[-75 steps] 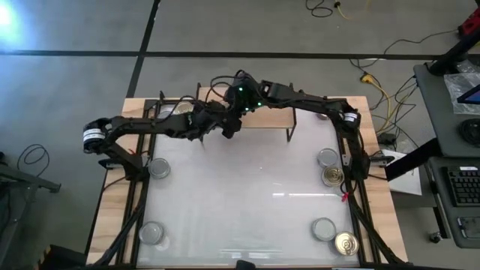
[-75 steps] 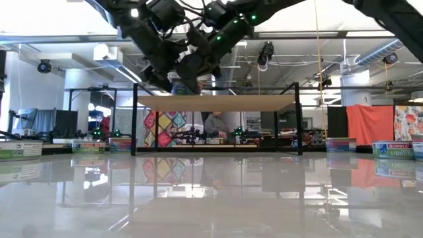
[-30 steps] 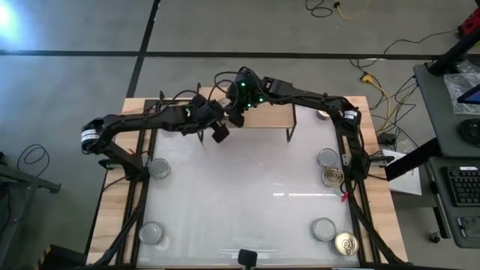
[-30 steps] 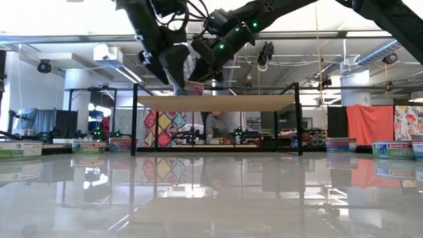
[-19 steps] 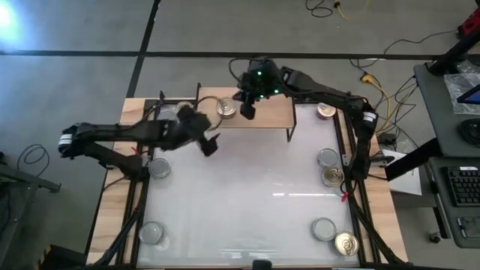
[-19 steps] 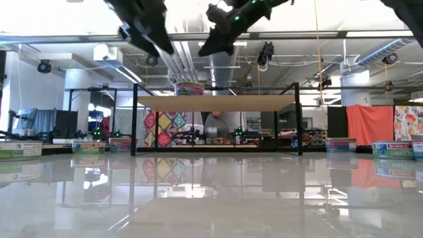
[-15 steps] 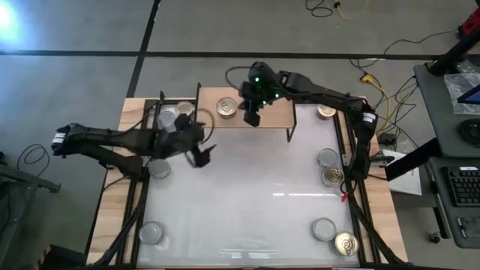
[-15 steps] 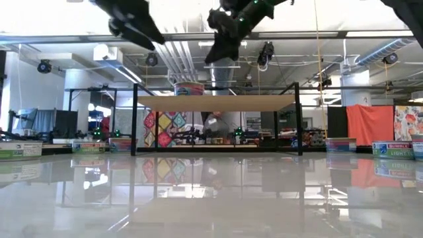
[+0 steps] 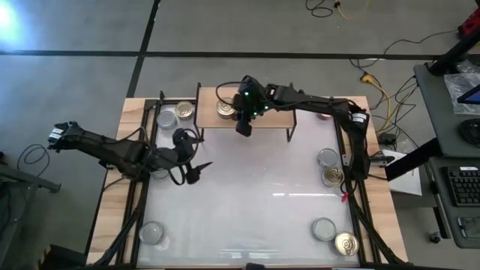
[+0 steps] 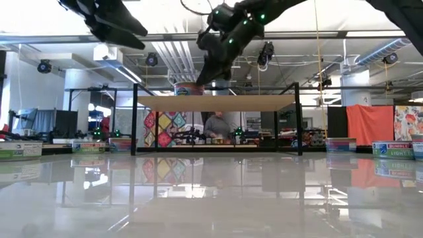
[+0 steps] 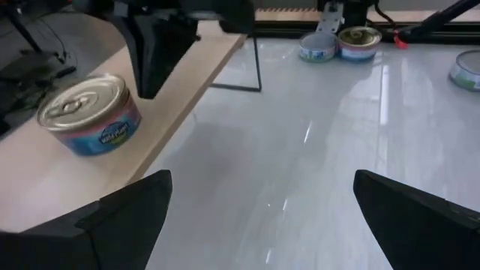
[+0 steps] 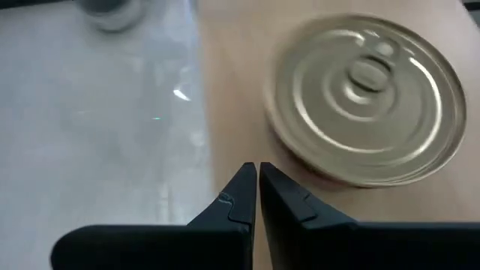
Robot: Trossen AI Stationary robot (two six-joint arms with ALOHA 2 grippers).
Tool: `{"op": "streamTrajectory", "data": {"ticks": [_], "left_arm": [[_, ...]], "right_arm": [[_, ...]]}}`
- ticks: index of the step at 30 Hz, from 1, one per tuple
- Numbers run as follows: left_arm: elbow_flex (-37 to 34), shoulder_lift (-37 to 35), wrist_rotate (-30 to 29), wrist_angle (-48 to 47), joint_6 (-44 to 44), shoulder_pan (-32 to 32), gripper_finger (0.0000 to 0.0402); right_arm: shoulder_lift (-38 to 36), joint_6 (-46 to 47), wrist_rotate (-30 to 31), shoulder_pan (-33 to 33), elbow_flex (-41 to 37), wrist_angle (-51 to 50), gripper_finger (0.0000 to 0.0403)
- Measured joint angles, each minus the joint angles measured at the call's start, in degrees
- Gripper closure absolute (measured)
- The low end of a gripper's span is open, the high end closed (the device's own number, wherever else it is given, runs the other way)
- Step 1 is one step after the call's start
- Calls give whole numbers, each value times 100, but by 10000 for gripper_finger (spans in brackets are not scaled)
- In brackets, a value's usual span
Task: Stack canned seafood by type on shelf
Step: Put the blue-pink tuna can on the shelf
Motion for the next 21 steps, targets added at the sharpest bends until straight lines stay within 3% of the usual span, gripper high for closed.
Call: {"op": "streamTrajectory", "data": {"ticks": [7, 15, 21], "left_arm": [[199, 13, 0, -807, -513, -4, 2], [111, 122, -35, -806, -694, -4, 2], [97, 308, -35, -798, -780, -4, 2]], "right_arm": [[111, -50, 726, -40, 6, 583, 390], [502, -35, 862, -141, 4, 1208, 390], [599, -43, 862, -167, 6, 1147, 390]]}}
